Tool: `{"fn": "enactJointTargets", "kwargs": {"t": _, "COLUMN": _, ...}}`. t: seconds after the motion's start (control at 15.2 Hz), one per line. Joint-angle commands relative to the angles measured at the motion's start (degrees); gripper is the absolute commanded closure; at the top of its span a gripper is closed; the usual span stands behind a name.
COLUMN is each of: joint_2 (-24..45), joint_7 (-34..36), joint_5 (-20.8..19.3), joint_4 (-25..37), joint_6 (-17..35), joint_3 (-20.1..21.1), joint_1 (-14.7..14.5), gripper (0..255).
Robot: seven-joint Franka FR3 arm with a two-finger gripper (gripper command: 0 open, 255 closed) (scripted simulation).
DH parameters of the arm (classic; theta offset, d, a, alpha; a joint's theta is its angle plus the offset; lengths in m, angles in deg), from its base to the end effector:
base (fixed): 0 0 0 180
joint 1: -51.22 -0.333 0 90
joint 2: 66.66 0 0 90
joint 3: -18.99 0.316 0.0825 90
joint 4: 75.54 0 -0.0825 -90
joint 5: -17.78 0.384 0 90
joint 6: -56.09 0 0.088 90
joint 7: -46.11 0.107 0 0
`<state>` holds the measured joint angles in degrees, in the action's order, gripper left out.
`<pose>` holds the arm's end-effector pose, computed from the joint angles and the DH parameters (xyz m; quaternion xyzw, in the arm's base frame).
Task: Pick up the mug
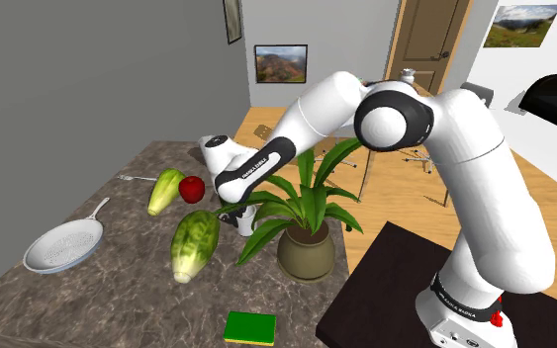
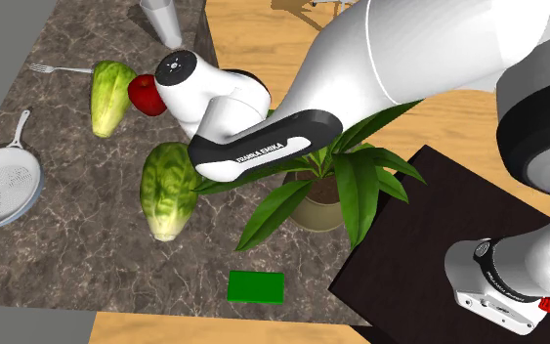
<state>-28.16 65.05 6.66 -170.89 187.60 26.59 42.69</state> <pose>0.6567 0.1754 0.2152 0.9990 0.0275 -0.0061 0.0335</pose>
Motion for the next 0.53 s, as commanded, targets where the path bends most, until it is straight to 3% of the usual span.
{"fn": "enactJointTargets", "kwargs": {"t": 0.0, "joint_2": -1.09, "joint_7": -0.29, "joint_5": 0.2, "joint_4": -0.2, "joint_6": -0.87, "joint_3": 0.13, "joint_1": 0.21, "gripper": 255}}
{"fn": "enactJointTargets", "kwargs": {"t": 0.46, "joint_2": -3.58, "joint_7": -0.73, "joint_5": 0.71, "joint_4": 0.01, "joint_6": -3.55, "joint_3": 0.48, "joint_1": 0.43, "gripper": 255}}
